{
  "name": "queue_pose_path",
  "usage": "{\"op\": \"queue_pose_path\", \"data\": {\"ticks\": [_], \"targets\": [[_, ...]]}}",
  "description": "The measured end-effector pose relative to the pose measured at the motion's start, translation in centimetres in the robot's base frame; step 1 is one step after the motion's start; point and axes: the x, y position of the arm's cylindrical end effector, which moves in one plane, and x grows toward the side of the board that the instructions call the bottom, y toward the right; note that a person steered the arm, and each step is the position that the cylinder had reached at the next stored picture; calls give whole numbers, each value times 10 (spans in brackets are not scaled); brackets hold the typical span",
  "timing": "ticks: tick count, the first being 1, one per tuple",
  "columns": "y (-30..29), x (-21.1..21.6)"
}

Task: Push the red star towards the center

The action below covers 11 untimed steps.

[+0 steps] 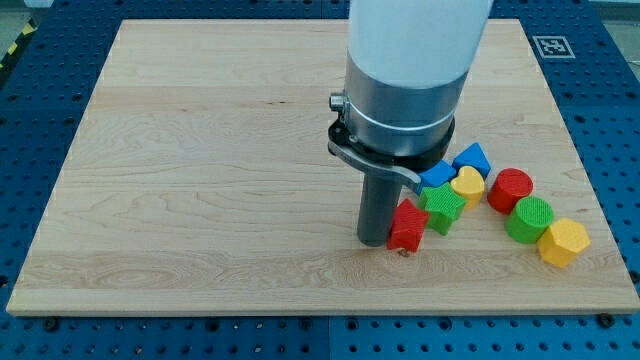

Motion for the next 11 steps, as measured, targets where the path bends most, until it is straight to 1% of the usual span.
{"op": "queue_pose_path", "data": {"ticks": [1, 2, 3, 4, 5, 6, 9, 10, 11], "targets": [[-10, 3], [-11, 39], [30, 41], [69, 33], [72, 33], [55, 28], [-10, -18], [-13, -37], [1, -38]]}}
